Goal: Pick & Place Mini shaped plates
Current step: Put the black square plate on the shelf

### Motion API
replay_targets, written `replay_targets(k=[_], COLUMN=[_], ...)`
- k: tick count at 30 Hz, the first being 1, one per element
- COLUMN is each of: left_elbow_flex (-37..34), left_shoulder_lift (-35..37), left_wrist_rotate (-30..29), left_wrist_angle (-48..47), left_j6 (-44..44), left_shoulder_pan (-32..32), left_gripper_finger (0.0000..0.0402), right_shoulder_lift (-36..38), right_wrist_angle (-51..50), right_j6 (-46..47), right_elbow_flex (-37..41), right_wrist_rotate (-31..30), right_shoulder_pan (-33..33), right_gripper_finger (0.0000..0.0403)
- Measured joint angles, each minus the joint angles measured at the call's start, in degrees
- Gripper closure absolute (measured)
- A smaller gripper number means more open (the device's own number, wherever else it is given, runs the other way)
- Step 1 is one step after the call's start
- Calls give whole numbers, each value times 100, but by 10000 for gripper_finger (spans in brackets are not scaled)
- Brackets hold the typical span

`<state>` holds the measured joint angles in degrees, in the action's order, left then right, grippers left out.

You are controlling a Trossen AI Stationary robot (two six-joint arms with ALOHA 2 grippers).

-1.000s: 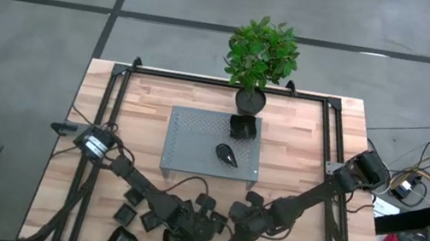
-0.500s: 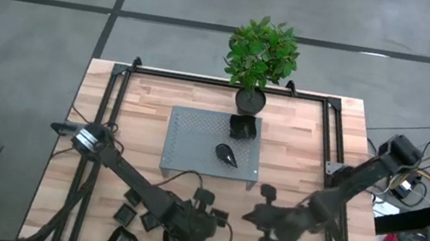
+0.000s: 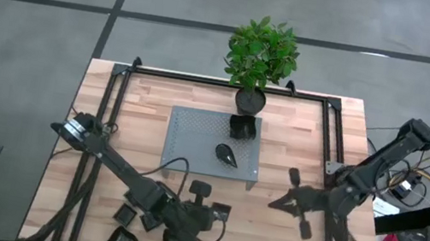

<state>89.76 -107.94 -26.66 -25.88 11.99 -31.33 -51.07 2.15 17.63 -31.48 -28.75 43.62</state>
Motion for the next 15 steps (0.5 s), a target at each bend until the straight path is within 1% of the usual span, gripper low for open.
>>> replay_targets(k=[5,10,13,15], left_elbow_flex=[-2,-4,-4,-4], left_shoulder_lift=[194,416,557,671], left_wrist_rotate=[-79,-334,-492,-580], left_wrist_angle=[-85,-451,-736,-864], left_j6=[39,244,430,517], left_shoulder_pan=[0,21,20,22], left_gripper_finger=[401,401,401,401], right_shoulder_lift=[861,1571,1896,2098], right_wrist_angle=[4,29,245,319], right_j6=[-424,-885,-1272,-1484], right_elbow_flex=[531,930,1177,1316], right_wrist_rotate=[-164,-101,103,439], right_shoulder_pan=[-15,-81,-235,-438], right_gripper_finger=[394,394,394,394])
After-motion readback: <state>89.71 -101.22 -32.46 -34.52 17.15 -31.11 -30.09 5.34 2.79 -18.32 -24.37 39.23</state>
